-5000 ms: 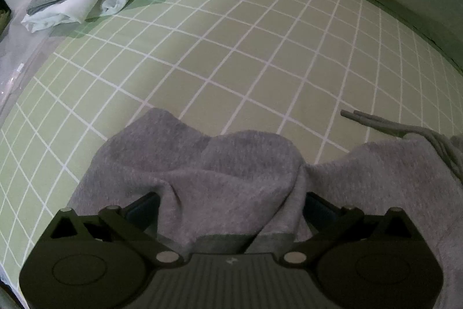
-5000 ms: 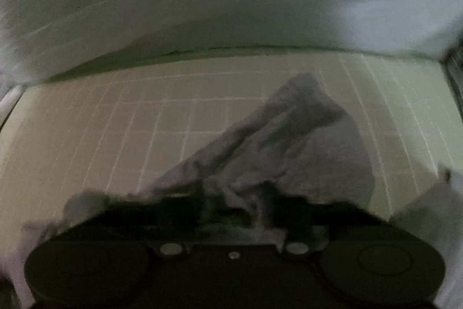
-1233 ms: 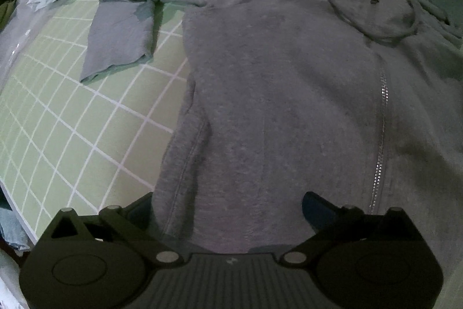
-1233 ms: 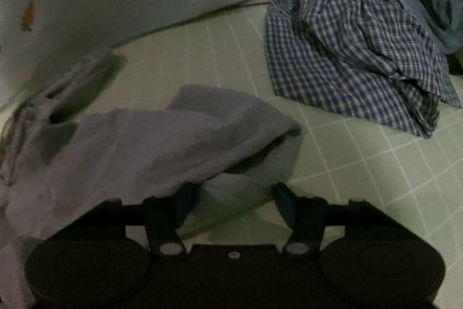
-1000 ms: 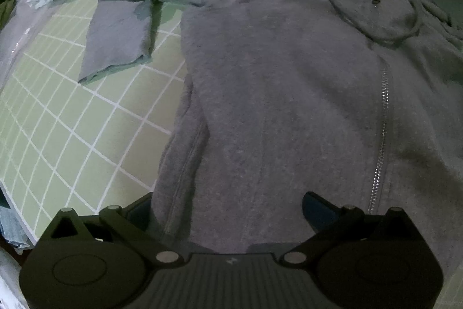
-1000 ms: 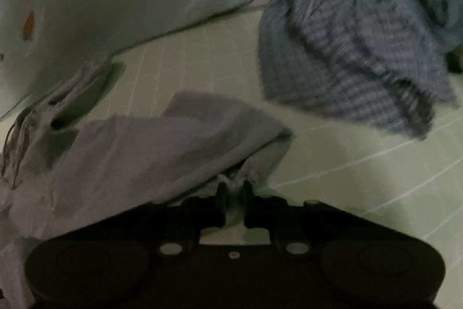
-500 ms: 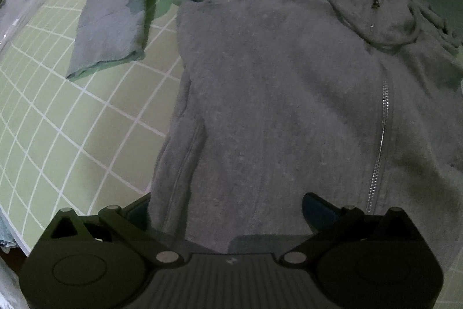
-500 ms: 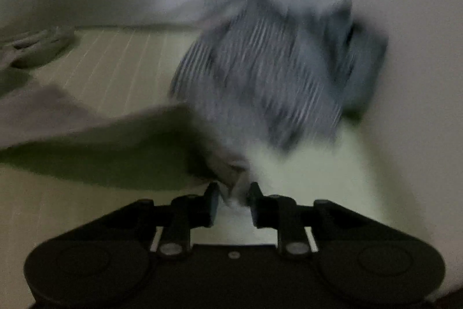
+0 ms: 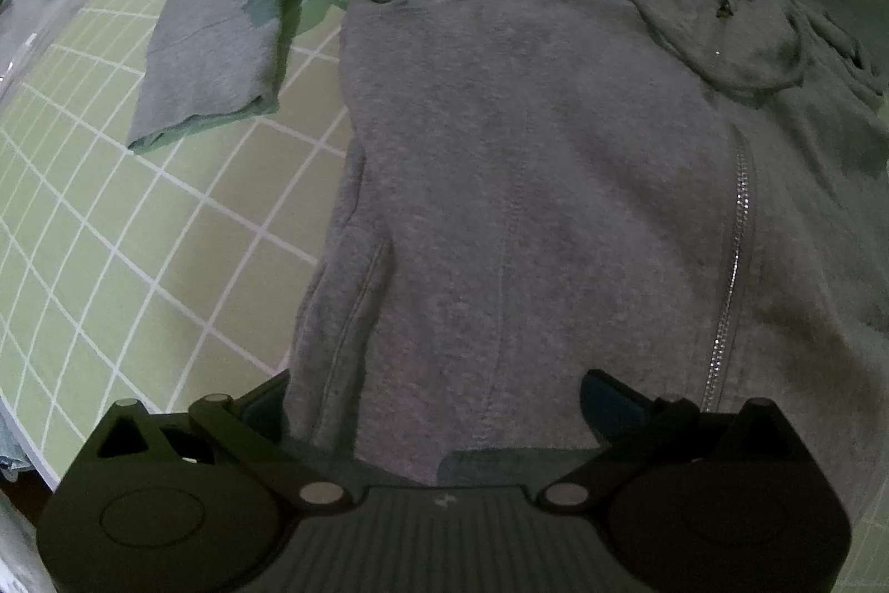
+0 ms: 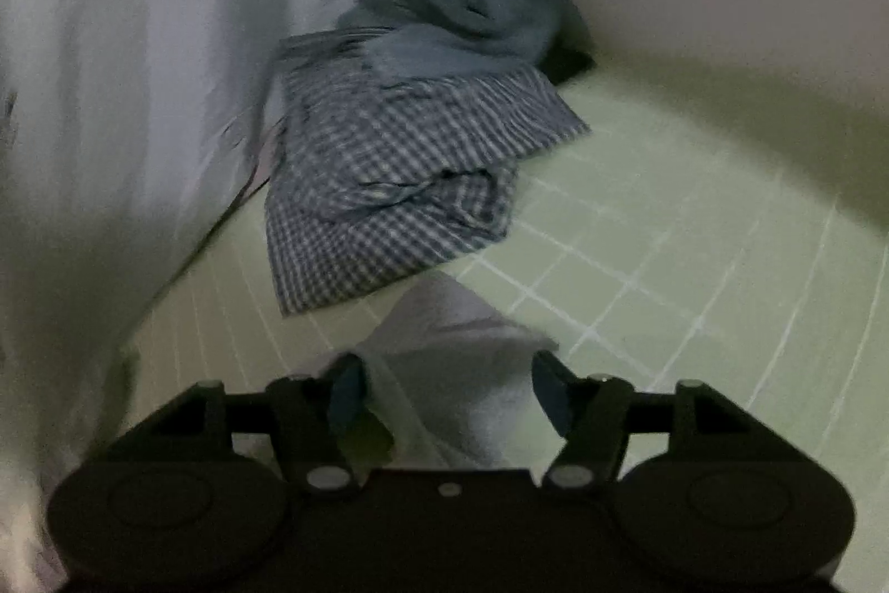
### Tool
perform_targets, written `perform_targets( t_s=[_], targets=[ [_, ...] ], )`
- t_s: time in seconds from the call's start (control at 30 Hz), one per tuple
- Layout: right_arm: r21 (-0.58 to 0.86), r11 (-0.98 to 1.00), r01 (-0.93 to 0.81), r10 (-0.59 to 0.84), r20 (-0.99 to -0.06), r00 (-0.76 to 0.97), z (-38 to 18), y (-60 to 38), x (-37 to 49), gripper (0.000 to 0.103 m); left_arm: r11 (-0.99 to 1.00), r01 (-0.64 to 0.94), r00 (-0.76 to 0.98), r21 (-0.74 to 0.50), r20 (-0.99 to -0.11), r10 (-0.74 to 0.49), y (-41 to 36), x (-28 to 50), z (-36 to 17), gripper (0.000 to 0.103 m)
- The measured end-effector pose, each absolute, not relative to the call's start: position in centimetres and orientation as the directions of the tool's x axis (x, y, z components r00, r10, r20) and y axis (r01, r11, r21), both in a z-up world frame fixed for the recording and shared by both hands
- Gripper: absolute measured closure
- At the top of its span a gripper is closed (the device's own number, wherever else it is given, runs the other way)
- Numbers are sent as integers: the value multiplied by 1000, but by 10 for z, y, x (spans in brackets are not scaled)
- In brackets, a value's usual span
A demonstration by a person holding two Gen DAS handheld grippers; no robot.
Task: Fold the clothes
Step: 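Release the spread hoodie and move the right gripper toward the checked shirt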
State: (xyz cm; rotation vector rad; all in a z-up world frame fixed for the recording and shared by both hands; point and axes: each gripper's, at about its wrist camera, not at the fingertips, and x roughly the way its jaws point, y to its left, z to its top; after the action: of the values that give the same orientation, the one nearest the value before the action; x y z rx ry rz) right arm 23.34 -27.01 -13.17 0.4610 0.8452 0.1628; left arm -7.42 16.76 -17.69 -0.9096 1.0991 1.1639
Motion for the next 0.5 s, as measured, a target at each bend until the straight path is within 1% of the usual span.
perform_targets(
  t_s=[0.07,0.13,0.2,0.23,0.27,0.33,0.4,0.5],
  targets=[
    [485,872,56,333,-674,659,-134,-272,233,36,178,-984,41,2,-971,235,168,-74,-177,0],
    [494,869,17,362,-658,660,-132,-270,231,38,172,-985,39,2,-971,235,168,-73,-177,0],
    [484,874,-30,389,-663,640,-130,-268,231,38,168,-986,39,2,-971,236,168,-72,-177,0],
    [454,889,-51,380,-674,633,-128,-266,231,40,168,-986,38,2,-971,236,168,-72,-177,0],
    [400,914,-65,346,-688,638,-126,-265,229,40,170,-985,38,2,-971,236,168,-71,-177,0],
    [349,933,-87,318,-690,650,-120,-270,228,38,173,-985,39,3,-971,235,168,-70,-177,0],
    [390,917,-82,341,-663,667,-113,-284,226,39,176,-984,40,2,-971,234,167,-76,-174,0],
    [476,879,-21,349,-613,709,-104,-310,224,39,177,-984,41,1,-972,233,164,-80,-172,0]
  ],
)
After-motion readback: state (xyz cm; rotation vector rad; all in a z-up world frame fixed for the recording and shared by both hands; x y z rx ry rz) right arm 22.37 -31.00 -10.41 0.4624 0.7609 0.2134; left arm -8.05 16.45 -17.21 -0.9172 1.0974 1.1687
